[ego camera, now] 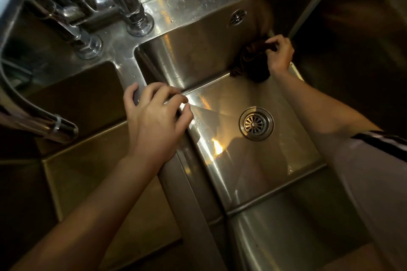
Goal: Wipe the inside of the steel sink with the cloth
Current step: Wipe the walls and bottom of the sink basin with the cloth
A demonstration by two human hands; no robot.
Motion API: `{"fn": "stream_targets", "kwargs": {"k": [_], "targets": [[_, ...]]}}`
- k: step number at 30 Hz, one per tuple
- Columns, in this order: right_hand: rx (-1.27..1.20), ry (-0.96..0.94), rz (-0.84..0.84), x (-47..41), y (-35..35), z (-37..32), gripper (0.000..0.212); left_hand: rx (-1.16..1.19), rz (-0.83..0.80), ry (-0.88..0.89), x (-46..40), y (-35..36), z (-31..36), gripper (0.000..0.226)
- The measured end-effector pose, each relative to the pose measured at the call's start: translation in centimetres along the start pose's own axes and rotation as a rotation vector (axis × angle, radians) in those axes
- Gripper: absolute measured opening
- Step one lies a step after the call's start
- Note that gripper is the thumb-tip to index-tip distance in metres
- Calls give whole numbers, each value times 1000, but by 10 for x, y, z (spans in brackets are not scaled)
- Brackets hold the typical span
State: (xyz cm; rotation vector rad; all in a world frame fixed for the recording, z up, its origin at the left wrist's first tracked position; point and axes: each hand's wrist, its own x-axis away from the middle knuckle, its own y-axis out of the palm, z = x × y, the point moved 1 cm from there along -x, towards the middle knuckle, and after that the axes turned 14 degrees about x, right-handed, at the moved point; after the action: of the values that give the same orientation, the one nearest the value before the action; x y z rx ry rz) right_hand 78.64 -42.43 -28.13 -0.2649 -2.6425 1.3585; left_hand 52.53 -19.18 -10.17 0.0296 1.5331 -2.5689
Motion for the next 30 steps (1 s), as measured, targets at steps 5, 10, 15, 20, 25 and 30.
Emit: {"fn": "stream_targets", "kwargs": {"k": [5, 10, 15, 20, 25, 30], "targets": [[-86, -79, 62, 1, -33, -15, 25, -25, -68, -25, 1, -3, 4, 32], [-316, -179, 179, 7, -80, -39, 22, -19, -46, -17, 1, -2, 5, 36], [-478, -179, 260, 4, -99, -49, 26, -24, -68, -14, 0, -2, 5, 44], [-357, -147, 233, -6, -72, -27, 21, -26, -74, 2, 1, -2, 3, 44], [-126, 0, 104, -15, -25, 7, 24, -34, -62, 7, 0, -1, 3, 42], [-34, 93, 84, -19, -10, 13, 32, -45, -77, 9, -2, -1, 3, 40]]}}
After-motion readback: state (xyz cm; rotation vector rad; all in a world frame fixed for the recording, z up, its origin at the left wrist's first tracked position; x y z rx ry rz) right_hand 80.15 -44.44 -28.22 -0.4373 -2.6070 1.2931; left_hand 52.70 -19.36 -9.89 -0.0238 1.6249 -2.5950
